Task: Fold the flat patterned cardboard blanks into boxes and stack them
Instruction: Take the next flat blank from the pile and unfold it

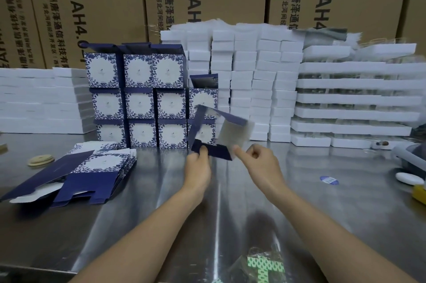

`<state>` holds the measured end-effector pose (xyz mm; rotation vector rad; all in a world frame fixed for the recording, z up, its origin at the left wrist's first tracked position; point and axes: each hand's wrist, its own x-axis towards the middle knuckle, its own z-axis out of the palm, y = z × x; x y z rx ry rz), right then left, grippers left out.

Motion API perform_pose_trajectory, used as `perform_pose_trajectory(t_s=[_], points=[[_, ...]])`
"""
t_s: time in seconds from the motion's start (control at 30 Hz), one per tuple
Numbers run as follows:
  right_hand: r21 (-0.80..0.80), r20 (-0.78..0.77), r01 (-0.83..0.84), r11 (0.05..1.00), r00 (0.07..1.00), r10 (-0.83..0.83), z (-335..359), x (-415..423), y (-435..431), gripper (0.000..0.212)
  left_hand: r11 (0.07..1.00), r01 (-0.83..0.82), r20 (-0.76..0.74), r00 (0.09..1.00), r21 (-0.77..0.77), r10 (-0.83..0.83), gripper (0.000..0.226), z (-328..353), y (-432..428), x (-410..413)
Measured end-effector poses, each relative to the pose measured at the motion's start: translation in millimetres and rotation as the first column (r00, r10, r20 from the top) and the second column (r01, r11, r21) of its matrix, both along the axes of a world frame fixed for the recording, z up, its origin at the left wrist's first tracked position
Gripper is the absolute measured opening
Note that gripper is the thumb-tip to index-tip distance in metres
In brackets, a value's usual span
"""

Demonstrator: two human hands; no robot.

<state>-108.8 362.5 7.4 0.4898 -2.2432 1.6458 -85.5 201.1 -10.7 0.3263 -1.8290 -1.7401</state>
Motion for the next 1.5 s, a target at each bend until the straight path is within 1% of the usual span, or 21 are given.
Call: perform_pose_trajectory(t_s=[0.1, 0.2, 0.27, 0.33, 0.4, 0.43, 0.5, 0.53, 0.57, 0.67, 0.73, 0.8, 0.83, 0.9, 1.0, 1.07, 1.13, 1.2, 1.3, 1.4, 1.5], points=[[-0.122, -0.102, 0.007, 0.993, 0.995, -0.02, 2.0, -2.7, 3.8, 0.068, 0.926, -0.135, 0.035, 0.987, -0.354, 0.157, 0.049, -5.7, -7.9, -1.9], [-0.214, -0.048, -0.055, 0.975, 0.998, 0.046, 5.1, -4.6, 6.3, 0.079, 0.84, -0.158, 0.042, 0.977, -0.52, 0.21, 0.051, -8.6, -7.5, -4.2], [-0.22, -0.051, -0.152, 0.963, 0.988, 0.145, 6.7, -6.0, 9.3, 0.067, 0.821, -0.166, 0.028, 0.976, -0.546, 0.216, 0.052, -8.8, -6.9, -4.1], [-0.235, -0.071, -0.246, 0.94, 0.969, 0.236, 8.9, -10.4, 11.2, 0.038, 0.804, -0.174, -0.002, 0.978, -0.568, 0.21, 0.054, -8.6, -7.2, -3.4], [-0.363, -0.065, -0.331, 0.871, 0.942, 0.33, 11.4, -14.0, 10.0, 0.017, 0.797, -0.154, -0.029, 0.985, -0.584, 0.169, 0.056, -8.0, -7.0, -1.4], [-0.459, -0.045, -0.357, 0.814, 0.924, 0.38, 12.2, -15.1, 9.1, 0.016, 0.801, -0.132, -0.041, 0.99, -0.584, 0.133, 0.057, -7.9, -5.9, -0.6], [-0.556, -0.003, -0.358, 0.75, 0.903, 0.429, 10.8, -16.8, 9.0, 0.019, 0.821, -0.089, -0.07, 0.996, -0.564, 0.06, 0.057, -7.7, -3.0, 0.3], [-0.542, 0.027, -0.34, 0.769, 0.907, 0.42, 9.4, -16.9, 10.4, 0.014, 0.831, -0.078, -0.09, 0.995, -0.55, 0.034, 0.053, -6.9, -1.9, 0.8], [-0.491, 0.063, -0.312, 0.813, 0.918, 0.391, 7.5, -17.2, 13.0, 0.011, 0.838, -0.071, -0.108, 0.994, -0.54, 0.014, 0.049, -5.6, -1.4, 1.7], [-0.276, 0.165, -0.185, 0.943, 0.958, 0.236, 5.5, -20.6, 22.8, 0.03, 0.844, -0.077, -0.149, 0.989, -0.531, -0.003, 0.042, 0.7, -4.4, 5.0], [-0.143, 0.249, -0.152, 0.978, 0.951, 0.184, 6.9, -20.2, 27.0, 0.043, 0.855, -0.104, -0.17, 0.985, -0.508, 0.019, 0.042, 4.5, -8.7, 5.5], [-0.078, 0.336, -0.179, 0.981, 0.922, 0.194, 4.5, -20.6, 28.5, 0.062, 0.864, -0.101, -0.179, 0.984, -0.493, 0.013, 0.044, 6.0, -11.6, 5.8], [-0.086, 0.341, -0.203, 0.975, 0.914, 0.22, 2.8, -21.9, 27.5, 0.064, 0.873, -0.087, -0.185, 0.983, -0.48, -0.004, 0.046, 6.2, -12.1, 5.8], [-0.141, 0.298, -0.222, 0.965, 0.92, 0.255, -1.2, -26.8, 24.0, 0.054, 0.907, -0.044, -0.208, 0.977, -0.419, -0.049, 0.054, 7.0, -11.2, 6.6], [-0.252, 0.296, -0.146, 0.957, 0.93, 0.22, -0.3, -29.2, 21.5, 0.037, 0.936, 0.041, -0.214, 0.969, -0.351, -0.123, 0.062, 9.2, -5.8, 9.6], [-0.339, 0.248, -0.188, 0.922, 0.927, 0.281, 1.3, -25.1, 18.6, 0.034, 0.928, 0.133, -0.157, 0.968, -0.347, -0.198, 0.058, 7.9, 1.1, 10.7], [-0.409, 0.229, -0.209, 0.888, 0.919, 0.321, 1.8, -18.0, 14.3, 0.042, 0.922, 0.251, -0.066, 0.957, -0.296, -0.282, 0.051, 5.4, 10.3, 10.3], [-0.435, 0.243, -0.2, 0.878, 0.913, 0.328, 1.9, -14.0, 10.5, 0.048, 0.929, 0.343, -0.016, 0.937, -0.137, -0.348, 0.046, 5.4, 19.2, 10.6], [-0.389, 0.277, -0.204, 0.899, 0.904, 0.325, 2.0, -11.9, 8.0, 0.055, 0.92, 0.379, -0.047, 0.926, 0.103, -0.376, 0.044, 9.7, 25.7, 12.9], [-0.387, 0.286, -0.23, 0.893, 0.891, 0.353, 2.4, -9.7, 4.8, 0.053, 0.905, 0.357, -0.082, 0.934, 0.232, -0.348, 0.044, 12.1, 25.7, 13.9], [-0.414, 0.275, -0.169, 0.894, 0.913, 0.301, 3.9, -8.4, -0.3, 0.041, 0.888, 0.34, -0.096, 0.94, 0.309, -0.327, 0.048, 13.2, 22.3, 14.6]])
